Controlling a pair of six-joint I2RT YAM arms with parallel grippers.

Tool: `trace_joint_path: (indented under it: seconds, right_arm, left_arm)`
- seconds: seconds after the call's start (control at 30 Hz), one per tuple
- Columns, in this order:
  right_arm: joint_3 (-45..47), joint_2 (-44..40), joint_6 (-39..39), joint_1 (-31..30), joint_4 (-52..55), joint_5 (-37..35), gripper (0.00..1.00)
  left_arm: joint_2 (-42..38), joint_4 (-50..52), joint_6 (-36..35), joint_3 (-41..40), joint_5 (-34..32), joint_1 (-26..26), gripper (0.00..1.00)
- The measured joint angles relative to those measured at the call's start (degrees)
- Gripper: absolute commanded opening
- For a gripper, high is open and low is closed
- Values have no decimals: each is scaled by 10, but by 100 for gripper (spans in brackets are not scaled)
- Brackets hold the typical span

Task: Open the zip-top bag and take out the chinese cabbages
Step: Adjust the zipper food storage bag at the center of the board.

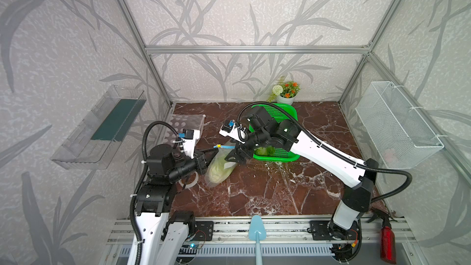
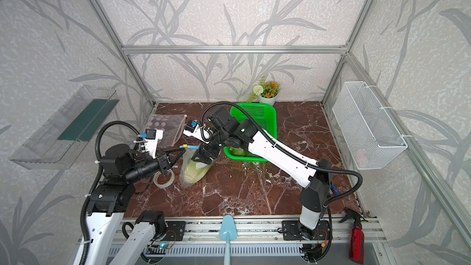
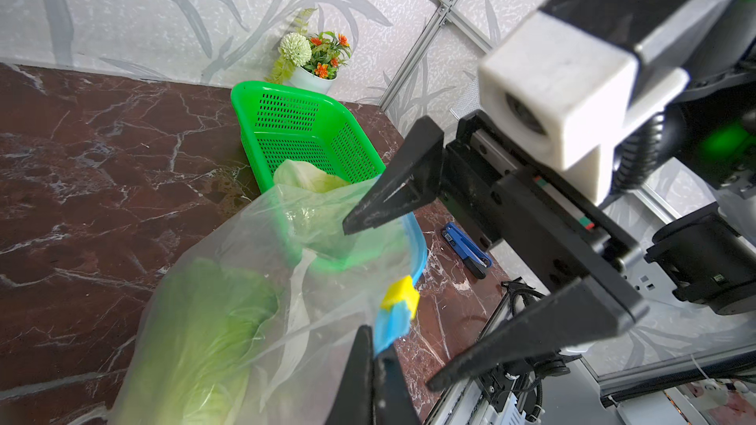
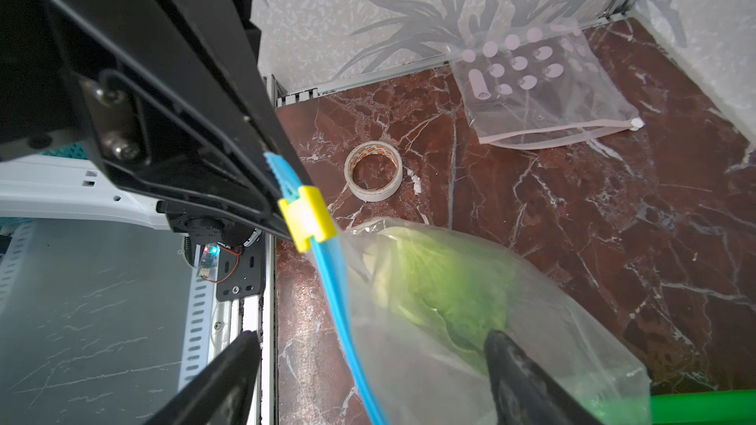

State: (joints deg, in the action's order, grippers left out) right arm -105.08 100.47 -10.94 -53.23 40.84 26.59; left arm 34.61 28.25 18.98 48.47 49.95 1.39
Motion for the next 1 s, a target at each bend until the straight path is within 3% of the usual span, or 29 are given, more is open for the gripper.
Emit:
trace_joint_path:
  seconds: [0.07, 0.17, 0.33, 0.6, 1.0]
  right_arm:
    - [2, -5, -1, 8, -12, 15, 84]
    - [2, -17, -10, 18, -34, 41, 66]
    - [-12, -16, -20, 38, -56, 114, 53]
    - [-84, 31, -67, 56, -17, 203, 56]
    - [-126, 84, -114, 51, 57, 235, 45]
  left_arm:
    - [2, 0, 0, 0, 7, 0, 0]
    - [9, 0, -2, 0, 20, 0, 0]
    - [27, 12, -22, 4, 41, 4, 0]
    - [56, 36, -53, 30, 68, 5, 0]
    - [64, 48, -70, 40, 86, 6, 0]
